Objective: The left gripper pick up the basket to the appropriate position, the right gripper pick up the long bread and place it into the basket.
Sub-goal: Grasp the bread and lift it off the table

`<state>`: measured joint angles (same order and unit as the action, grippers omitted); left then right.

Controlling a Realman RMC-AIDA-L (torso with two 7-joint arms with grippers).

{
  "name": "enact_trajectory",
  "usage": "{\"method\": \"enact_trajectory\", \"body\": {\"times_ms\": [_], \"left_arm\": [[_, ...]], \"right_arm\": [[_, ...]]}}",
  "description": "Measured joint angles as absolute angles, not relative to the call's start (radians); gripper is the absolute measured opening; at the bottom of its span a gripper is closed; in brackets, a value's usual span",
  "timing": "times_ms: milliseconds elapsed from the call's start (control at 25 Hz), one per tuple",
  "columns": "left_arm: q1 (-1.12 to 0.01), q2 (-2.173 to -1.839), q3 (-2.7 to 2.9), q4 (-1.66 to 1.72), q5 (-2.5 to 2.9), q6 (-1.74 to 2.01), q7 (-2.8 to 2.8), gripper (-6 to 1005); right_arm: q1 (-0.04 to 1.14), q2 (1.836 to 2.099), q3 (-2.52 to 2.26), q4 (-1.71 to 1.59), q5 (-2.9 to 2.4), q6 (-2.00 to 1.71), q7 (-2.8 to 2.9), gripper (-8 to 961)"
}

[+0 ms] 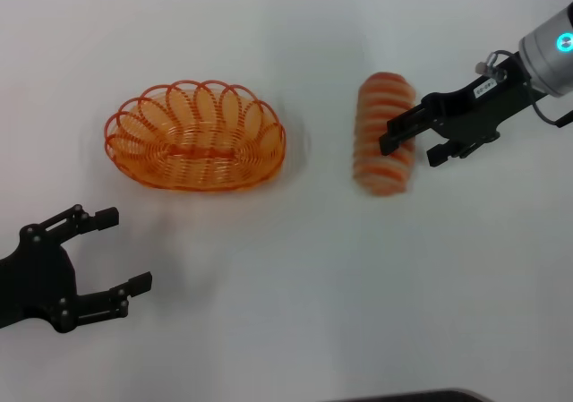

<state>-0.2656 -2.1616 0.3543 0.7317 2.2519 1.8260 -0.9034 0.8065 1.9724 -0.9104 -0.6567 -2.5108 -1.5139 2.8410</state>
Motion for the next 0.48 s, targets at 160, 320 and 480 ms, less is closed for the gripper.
{"method": "enact_trajectory", "body": {"times_ms": [160, 320, 480], "left_arm": [[-0.265, -2.161, 0.352, 0.732, 2.252, 1.826, -0.903, 900], [-0.266, -2.161, 0.352, 0.732, 2.252, 1.826, -0.905, 900], [-0.266, -2.161, 0.350, 0.732, 2.251, 1.830, -0.905, 900]], "right_arm": [[0.804, 1.966, -0.908, -0.658, -2.511, -1.507, 2.843, 917], [0.815, 1.968, -0.911, -0.656, -2.511, -1.498, 2.843, 917], [0.824, 1.977, -0.915, -0.649, -2.515, -1.475, 2.849, 917]]}}
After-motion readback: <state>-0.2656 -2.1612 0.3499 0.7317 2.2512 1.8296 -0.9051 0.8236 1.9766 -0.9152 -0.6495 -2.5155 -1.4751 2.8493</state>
